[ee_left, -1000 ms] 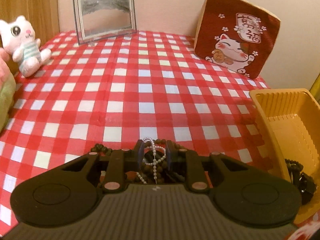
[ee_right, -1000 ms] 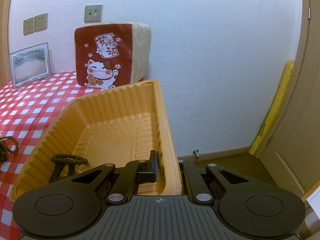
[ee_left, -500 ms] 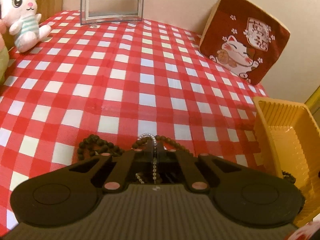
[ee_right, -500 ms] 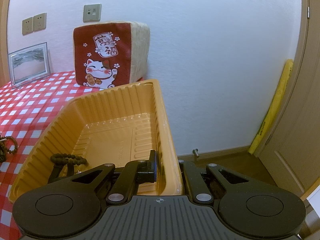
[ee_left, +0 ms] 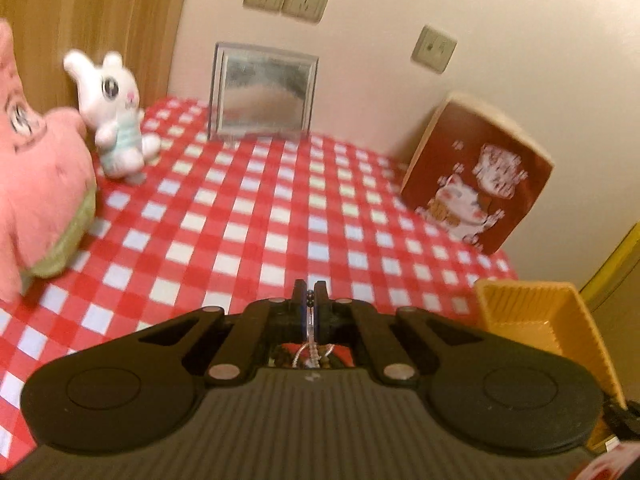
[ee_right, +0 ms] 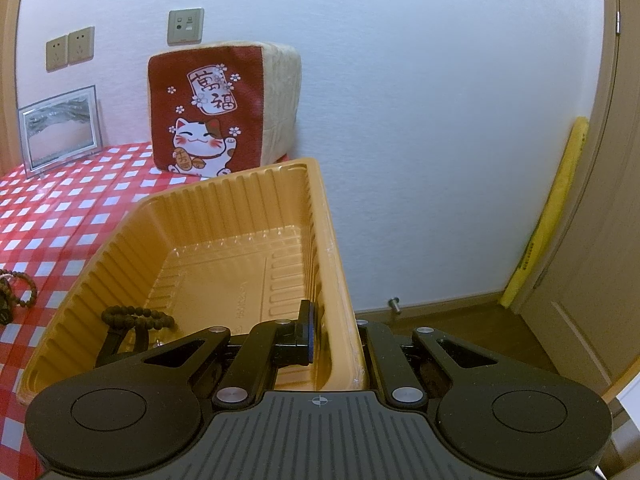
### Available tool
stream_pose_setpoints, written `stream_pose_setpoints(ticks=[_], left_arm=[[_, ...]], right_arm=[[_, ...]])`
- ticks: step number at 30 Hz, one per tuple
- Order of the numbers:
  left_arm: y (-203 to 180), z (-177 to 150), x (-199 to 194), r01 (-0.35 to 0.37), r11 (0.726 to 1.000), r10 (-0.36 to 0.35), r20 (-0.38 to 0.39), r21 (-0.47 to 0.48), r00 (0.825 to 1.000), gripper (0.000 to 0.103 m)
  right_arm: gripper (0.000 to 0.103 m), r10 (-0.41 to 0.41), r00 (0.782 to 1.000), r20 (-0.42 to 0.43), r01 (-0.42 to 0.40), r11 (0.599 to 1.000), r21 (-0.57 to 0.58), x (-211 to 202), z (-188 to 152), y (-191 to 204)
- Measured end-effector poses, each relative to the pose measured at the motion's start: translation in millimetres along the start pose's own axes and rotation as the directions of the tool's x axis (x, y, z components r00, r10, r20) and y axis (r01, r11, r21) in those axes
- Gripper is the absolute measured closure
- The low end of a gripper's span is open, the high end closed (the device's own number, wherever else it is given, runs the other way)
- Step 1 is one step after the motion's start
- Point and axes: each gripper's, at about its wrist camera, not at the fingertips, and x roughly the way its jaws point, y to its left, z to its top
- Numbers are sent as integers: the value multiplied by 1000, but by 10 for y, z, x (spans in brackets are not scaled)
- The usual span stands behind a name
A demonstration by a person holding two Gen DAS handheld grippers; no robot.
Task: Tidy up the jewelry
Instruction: 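Lift the silver chain into the orange tray and open the left tool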
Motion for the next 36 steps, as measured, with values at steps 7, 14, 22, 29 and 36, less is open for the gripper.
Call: stream_pose_setpoints(ticks=[7, 14, 22, 29, 36], left_arm=[[-185, 204, -342, 46, 999, -48, 82, 29, 995, 101], [-367, 353, -584, 77, 995, -85, 128, 65, 988, 101], [-676, 382, -699, 160, 981, -174, 126, 108, 977, 101], [-1067, 324, -712, 277, 947, -294, 94, 160, 951, 101], [-1559, 221, -632, 409, 890, -425, 42, 202, 904, 101]], right_arm=[[97, 3, 1000, 3, -3, 1000, -4, -21, -2, 27], [97, 5, 1000, 8, -5, 1000, -5, -34, -7, 47], [97, 9, 1000, 14, -9, 1000, -2, -76, -8, 56], [97, 18, 1000, 22, -18, 1000, 0, -123, -5, 46], [97, 23, 999, 24, -23, 1000, 0, -154, 0, 51]])
